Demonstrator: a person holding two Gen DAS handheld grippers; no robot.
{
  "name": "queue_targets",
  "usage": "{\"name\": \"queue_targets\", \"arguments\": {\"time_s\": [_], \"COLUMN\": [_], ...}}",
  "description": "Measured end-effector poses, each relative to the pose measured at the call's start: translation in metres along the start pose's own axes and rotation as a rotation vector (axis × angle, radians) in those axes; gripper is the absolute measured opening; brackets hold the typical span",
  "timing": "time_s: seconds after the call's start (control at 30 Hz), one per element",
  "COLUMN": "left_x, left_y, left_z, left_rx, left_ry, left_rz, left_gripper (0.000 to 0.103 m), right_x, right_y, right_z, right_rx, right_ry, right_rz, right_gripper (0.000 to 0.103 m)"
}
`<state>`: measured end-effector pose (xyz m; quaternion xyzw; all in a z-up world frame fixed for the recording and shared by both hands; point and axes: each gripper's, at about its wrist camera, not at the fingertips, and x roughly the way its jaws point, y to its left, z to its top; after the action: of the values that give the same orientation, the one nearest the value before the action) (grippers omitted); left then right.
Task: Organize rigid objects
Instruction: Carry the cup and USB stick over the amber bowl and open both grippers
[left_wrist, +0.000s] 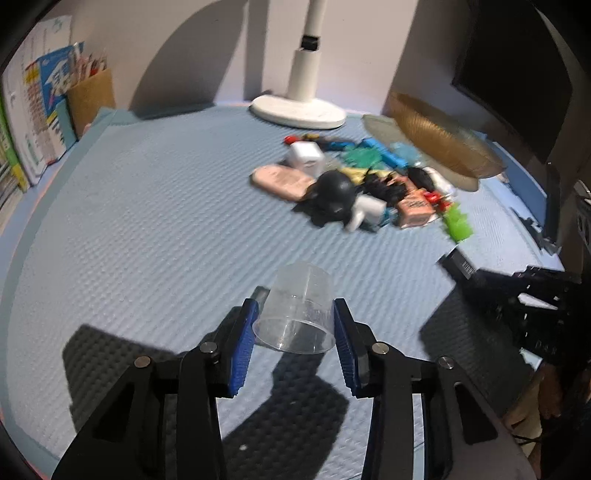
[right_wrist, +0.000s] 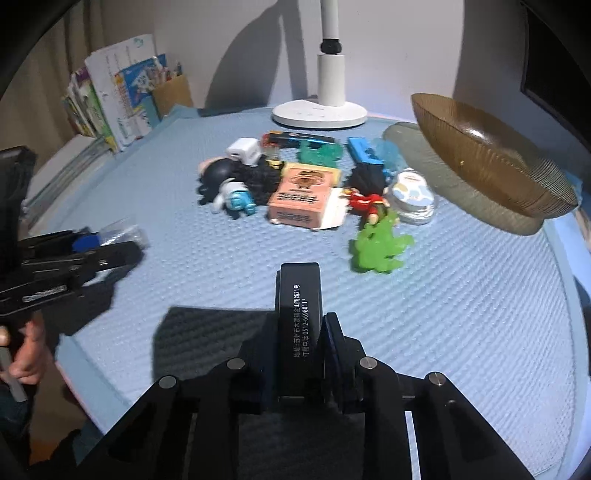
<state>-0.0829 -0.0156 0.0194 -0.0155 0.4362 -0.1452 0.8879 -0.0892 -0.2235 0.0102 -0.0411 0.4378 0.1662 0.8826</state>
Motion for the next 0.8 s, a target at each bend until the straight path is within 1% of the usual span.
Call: {"name": "queue_targets", "arguments": {"time_s": [0.07, 0.17, 0.23, 0.27, 0.33, 0.37, 0.4, 0.43, 0.47, 0.57, 0.67, 0.7, 0.8], "left_x": [-0.005, -0.017, -0.022, -0.024, -0.021, -0.018, -0.01, -0.001, 0.011, 0.057, 0.086, 0.097, 0.116], "left_y": [-0.01, -0.034, -0.05, -0.061, -0.089, -0.098, -0.113, -0.124, -0.137, -0.171, -0.191, -0.199, -0.212], "left_z": [0.008, 0.039, 0.063, 0.079, 0.116, 0.127, 0.145, 0.157, 0.169, 0.198, 0.204, 0.205, 0.203], "left_rx": [0.03, 0.094, 0.131, 0.155, 0.205, 0.219, 0.242, 0.258, 0.272, 0.291, 0.314, 0.326, 0.355], "left_ry": [-0.023, -0.085, -0.124, -0.147, -0.184, -0.189, -0.191, -0.187, -0.174, -0.104, -0.053, -0.032, 0.004], "left_rz": [-0.004, -0.03, -0.053, -0.066, -0.11, -0.129, -0.154, -0.164, -0.173, -0.205, -0.207, -0.214, -0.215], "left_gripper": [0.037, 0.037, 0.037, 0.037, 0.037, 0.037, 0.037, 0.037, 0.037, 0.037, 0.037, 0.037, 0.037], "right_x": [-0.011, -0.037, -0.057, -0.07, -0.082, -0.086, -0.088, -0.087, -0.084, -0.066, -0.051, -0.048, -0.038], "right_y": [-0.006, -0.028, -0.05, -0.067, -0.089, -0.105, -0.116, -0.131, -0.147, -0.182, -0.202, -0.207, -0.212], "right_z": [0.002, 0.016, 0.029, 0.04, 0.054, 0.063, 0.069, 0.077, 0.084, 0.098, 0.103, 0.104, 0.104], "right_rx": [0.014, 0.059, 0.093, 0.115, 0.147, 0.171, 0.189, 0.212, 0.242, 0.29, 0.307, 0.304, 0.285], "right_ry": [-0.026, -0.095, -0.15, -0.181, -0.202, -0.205, -0.196, -0.176, -0.151, -0.053, 0.014, 0.031, 0.07], "right_rz": [0.005, -0.023, -0.076, -0.119, -0.163, -0.199, -0.222, -0.233, -0.232, -0.214, -0.202, -0.201, -0.209], "right_gripper": [0.024, 0.024, 0.024, 0.024, 0.024, 0.024, 0.024, 0.024, 0.024, 0.024, 0.024, 0.024, 0.024]}}
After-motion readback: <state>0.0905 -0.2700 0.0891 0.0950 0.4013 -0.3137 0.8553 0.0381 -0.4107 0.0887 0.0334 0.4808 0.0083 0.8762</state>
